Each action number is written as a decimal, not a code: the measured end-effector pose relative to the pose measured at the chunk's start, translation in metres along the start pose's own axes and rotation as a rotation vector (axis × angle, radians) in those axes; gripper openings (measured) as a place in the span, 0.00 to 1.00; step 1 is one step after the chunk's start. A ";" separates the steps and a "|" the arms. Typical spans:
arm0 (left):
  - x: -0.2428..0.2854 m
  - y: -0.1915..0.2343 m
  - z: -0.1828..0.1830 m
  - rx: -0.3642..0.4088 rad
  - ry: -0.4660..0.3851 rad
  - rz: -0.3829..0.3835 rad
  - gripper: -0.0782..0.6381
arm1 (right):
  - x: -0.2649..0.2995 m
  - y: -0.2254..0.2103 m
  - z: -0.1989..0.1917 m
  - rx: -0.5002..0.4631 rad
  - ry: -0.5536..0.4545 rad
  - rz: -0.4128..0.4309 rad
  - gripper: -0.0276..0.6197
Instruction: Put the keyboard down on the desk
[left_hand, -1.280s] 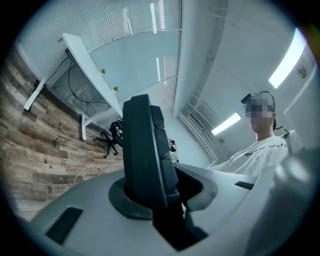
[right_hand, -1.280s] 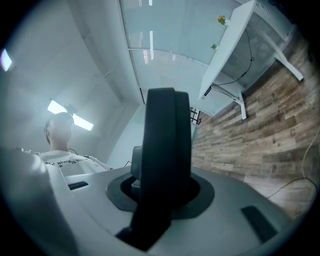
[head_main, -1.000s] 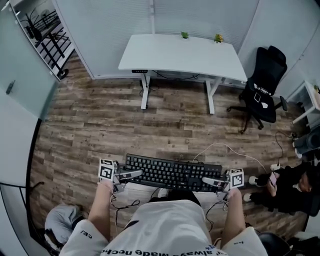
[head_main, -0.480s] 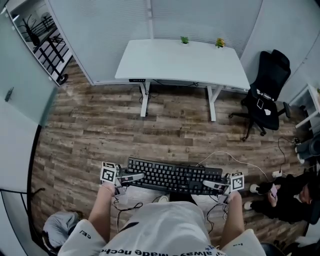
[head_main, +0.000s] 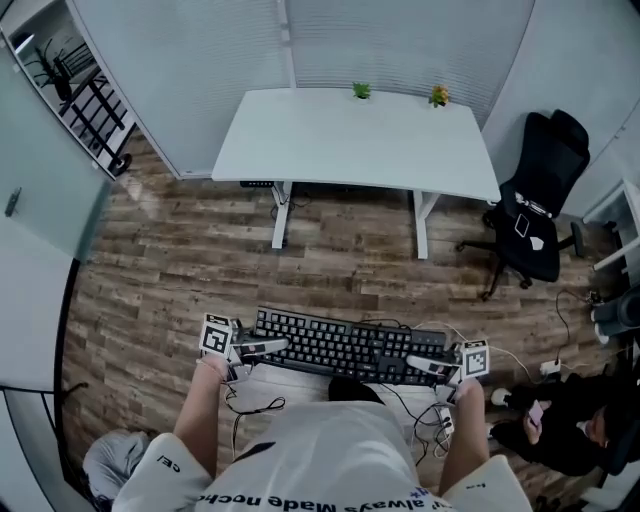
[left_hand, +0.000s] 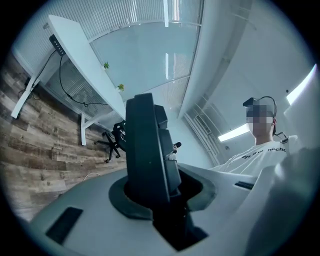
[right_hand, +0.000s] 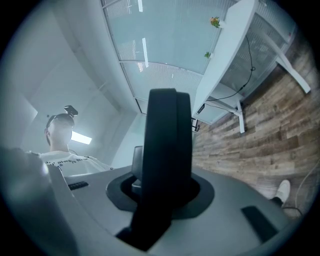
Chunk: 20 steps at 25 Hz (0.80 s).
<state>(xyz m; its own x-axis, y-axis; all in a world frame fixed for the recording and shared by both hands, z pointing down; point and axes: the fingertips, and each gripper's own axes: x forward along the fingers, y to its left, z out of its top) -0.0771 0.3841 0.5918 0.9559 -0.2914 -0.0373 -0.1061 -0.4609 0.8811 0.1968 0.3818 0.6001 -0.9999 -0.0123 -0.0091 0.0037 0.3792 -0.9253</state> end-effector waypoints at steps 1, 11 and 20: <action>0.006 0.004 0.010 -0.002 0.002 0.001 0.30 | -0.002 -0.003 0.012 -0.002 0.004 0.001 0.23; 0.063 0.038 0.086 0.003 -0.018 0.011 0.30 | -0.030 -0.032 0.111 0.017 0.015 0.002 0.23; 0.085 0.070 0.137 -0.010 -0.032 0.017 0.30 | -0.029 -0.054 0.175 0.007 0.039 0.008 0.23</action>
<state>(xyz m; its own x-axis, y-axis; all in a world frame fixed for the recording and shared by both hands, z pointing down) -0.0412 0.2120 0.5859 0.9446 -0.3260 -0.0376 -0.1191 -0.4473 0.8864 0.2277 0.2002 0.5840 -0.9996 0.0269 -0.0021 0.0119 0.3726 -0.9279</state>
